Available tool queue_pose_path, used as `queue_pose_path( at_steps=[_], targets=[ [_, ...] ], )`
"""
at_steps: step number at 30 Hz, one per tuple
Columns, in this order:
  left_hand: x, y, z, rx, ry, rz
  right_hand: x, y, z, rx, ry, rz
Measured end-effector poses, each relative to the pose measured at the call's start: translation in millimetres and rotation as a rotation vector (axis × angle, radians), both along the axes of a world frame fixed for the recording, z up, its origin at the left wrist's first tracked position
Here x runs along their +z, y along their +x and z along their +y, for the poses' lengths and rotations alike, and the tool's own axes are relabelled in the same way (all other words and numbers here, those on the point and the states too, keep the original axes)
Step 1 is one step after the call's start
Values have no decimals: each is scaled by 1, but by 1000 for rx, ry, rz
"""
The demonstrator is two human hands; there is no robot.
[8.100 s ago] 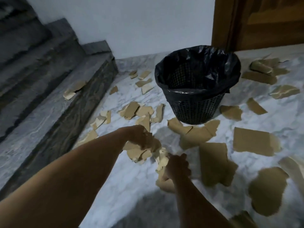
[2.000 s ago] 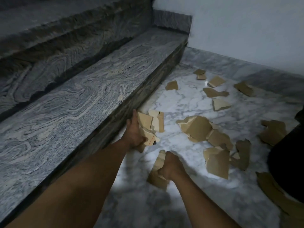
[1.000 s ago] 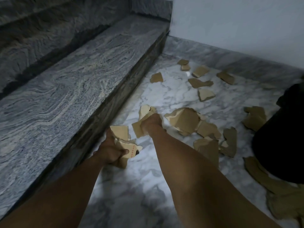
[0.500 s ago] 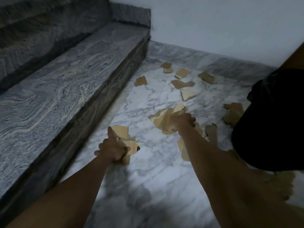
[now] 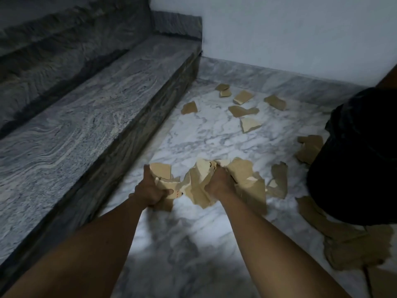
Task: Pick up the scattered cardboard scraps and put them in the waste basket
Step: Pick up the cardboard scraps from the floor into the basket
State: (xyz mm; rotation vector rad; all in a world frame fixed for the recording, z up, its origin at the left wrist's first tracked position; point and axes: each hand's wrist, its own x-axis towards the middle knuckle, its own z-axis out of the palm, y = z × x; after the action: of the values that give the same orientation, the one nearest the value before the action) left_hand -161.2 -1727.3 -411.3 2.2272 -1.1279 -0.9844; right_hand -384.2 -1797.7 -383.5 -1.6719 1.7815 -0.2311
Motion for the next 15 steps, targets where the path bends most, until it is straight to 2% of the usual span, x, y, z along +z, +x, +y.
queue_pose_path(
  at_steps=[2,4,6,8,10,13,15],
  targets=[
    [6,-5,8,28,-42,23,8,-9,13,53,27,-114],
    [11,-5,17,37,-39,63,21,-25,21,49,88,-309],
    [13,2,25,68,-12,71,37,-43,25,-59,170,-512],
    [9,13,32,131,13,72,52,-61,25,-153,245,-638],
    [11,20,36,197,-7,116,66,-78,22,-221,287,-705],
    [41,12,34,279,-72,289,75,-104,17,-344,276,-753],
    [57,1,22,230,-66,331,76,-119,16,-438,215,-750]
  ],
)
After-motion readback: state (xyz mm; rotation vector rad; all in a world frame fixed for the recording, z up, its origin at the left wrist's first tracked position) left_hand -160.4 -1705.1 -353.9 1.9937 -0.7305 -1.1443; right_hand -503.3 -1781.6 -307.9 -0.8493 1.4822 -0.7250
